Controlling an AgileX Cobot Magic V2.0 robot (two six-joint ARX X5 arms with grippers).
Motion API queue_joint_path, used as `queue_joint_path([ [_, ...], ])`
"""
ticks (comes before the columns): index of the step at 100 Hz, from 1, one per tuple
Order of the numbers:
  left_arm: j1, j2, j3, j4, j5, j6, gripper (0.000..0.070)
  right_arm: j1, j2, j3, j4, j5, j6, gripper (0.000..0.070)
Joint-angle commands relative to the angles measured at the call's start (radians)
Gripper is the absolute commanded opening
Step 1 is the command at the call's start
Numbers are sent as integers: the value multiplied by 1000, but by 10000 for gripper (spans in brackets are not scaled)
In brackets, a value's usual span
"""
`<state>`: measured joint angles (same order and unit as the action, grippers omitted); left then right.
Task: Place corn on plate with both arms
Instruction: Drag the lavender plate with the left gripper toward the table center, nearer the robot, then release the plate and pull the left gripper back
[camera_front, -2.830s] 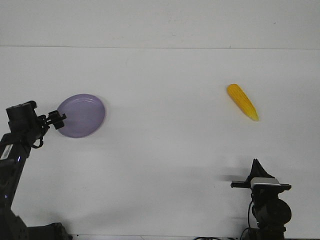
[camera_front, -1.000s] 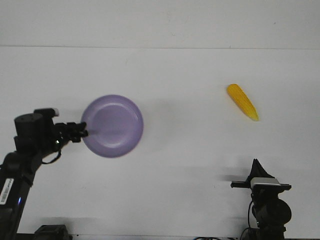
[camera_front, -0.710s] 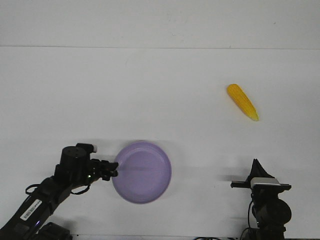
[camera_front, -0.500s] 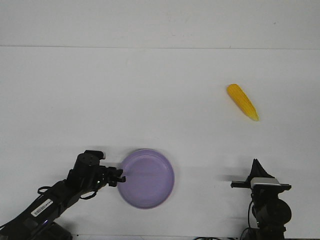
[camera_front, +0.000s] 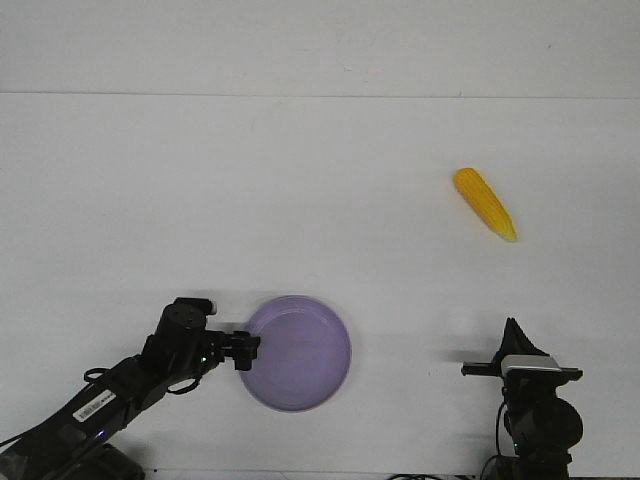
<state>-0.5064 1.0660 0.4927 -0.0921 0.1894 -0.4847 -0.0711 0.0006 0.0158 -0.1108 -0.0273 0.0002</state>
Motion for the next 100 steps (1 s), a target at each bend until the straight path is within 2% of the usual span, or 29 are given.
queue_joint_path([
  [1, -6, 4, 11, 12, 2, 25, 476, 0, 1, -3, 8, 0, 10, 16],
  [17, -2, -45, 25, 13, -12, 69, 476, 0, 1, -3, 8, 0, 10, 16],
  [32, -2, -186, 49, -13, -24, 90, 476, 0, 1, -3, 14, 0, 12, 16],
  [35, -2, -227, 53, -27, -24, 91, 476, 0, 1, -3, 14, -8, 40, 16],
  [43, -3, -350, 55, -75, -24, 91, 474, 0, 1, -3, 13, -47, 219, 12],
  [48, -3, -431, 55, -119, -25, 91, 474, 0, 1, -3, 8, -65, 291, 12],
  [56, -5, -560, 55, -195, -31, 91, 467, 0, 1, -3, 0, -86, 309, 12],
  [67, -5, -716, 55, -297, -80, 91, 463, 0, 1, 29, 30, -137, 389, 4],
  [77, -5, -817, 55, -357, -129, 73, 463, 0, 19, 129, 26, -101, 441, 3],
  [84, -5, -864, 55, -355, -130, 71, 463, 0, 86, 228, 12, -69, 398, 15],
  [88, -5, -877, 55, -355, -130, 72, 463, 0, 146, 288, -7, -70, 350, 59],
  [90, -4, -882, 55, -356, -130, 72, 463, 0, 182, 318, -18, -70, 330, 107],
  [97, -5, -885, 55, -356, -130, 72, 463, 0, 350, 436, -70, -73, 254, 371],
  [100, -5, -883, 55, -356, -130, 72, 463, 0, 425, 485, -93, -79, 223, 444],
])
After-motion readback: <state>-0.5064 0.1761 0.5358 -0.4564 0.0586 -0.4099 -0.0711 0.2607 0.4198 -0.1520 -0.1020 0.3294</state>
